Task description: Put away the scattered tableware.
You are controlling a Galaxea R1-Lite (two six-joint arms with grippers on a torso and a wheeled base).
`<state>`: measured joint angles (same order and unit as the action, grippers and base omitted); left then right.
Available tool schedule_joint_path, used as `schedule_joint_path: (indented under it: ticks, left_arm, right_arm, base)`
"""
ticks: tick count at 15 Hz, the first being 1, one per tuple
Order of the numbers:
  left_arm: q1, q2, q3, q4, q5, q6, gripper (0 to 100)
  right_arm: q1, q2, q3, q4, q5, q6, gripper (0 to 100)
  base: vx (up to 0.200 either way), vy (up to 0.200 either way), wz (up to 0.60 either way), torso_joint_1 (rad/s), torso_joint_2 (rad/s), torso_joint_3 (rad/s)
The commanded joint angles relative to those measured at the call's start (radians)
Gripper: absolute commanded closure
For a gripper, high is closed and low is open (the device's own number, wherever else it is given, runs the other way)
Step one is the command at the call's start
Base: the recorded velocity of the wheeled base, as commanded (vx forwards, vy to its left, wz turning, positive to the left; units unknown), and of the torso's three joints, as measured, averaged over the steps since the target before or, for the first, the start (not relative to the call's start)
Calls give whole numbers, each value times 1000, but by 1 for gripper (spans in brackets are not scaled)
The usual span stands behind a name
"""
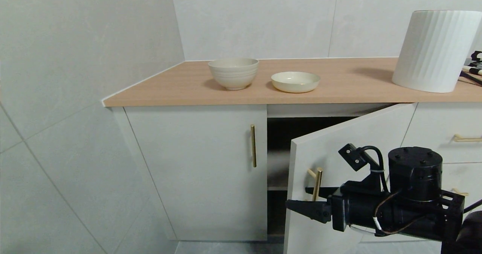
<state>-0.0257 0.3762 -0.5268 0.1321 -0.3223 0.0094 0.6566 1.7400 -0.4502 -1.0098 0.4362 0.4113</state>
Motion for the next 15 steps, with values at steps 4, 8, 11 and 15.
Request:
schedule_joint_path:
  ticks: [4,8,11,15]
  left_arm:
    - [-155,690,-206,-114,-169,-65,0]
    - [-283,934,-193,-371,-170,-178,0]
    - [-303,1066,-188,-488,-170,-180,0]
    - [-345,1192,-171,-664,-170,-244,0]
  right_arm:
    - [5,-37,5,-1,1,0,0]
    - [5,-36,7,-1,1,0,0]
    - [5,-37,8,-1,3,-2,0]
    - [32,-27,11,2,3,0,0]
  base:
    - [0,0,0,0,0,0]
    - [0,0,0,0,0,0]
    - [0,0,0,0,0,0]
    - [0,0,0,0,0,0]
